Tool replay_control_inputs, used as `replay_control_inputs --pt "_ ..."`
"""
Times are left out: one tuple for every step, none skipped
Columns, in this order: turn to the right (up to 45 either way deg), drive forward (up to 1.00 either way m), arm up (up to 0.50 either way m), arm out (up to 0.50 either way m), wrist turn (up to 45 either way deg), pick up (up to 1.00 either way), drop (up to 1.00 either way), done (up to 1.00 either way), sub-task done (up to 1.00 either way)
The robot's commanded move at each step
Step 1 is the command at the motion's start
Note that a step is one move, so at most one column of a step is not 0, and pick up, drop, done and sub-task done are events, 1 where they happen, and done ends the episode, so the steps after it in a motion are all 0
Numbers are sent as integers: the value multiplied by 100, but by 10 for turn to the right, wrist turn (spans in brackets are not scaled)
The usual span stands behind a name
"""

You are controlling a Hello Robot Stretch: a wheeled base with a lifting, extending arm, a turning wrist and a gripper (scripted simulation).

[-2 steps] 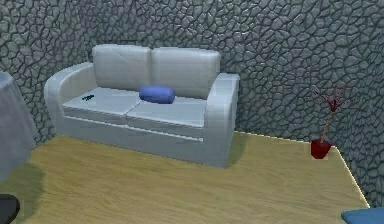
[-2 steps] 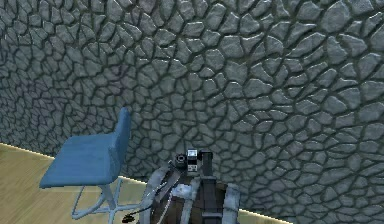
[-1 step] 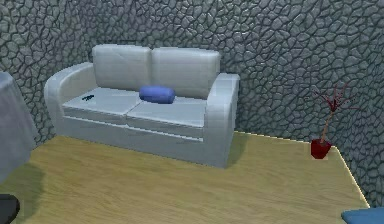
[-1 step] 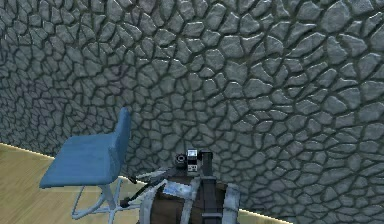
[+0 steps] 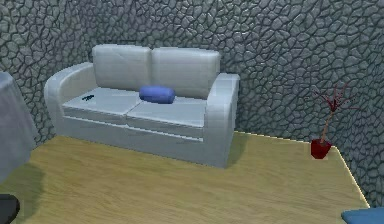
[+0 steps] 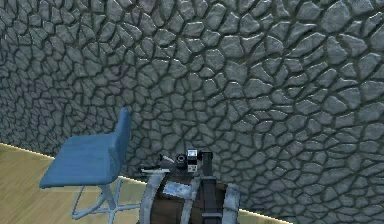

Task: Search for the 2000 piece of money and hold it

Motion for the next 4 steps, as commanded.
replay_control_inputs --pt "0 0 0 0 450 0 0 0 0" --pt "0 0 -30 0 0 0 0 0 0" --pt "0 0 0 0 0 100 0 0 0" --pt "0 0 10 0 0 0 0 0 0"
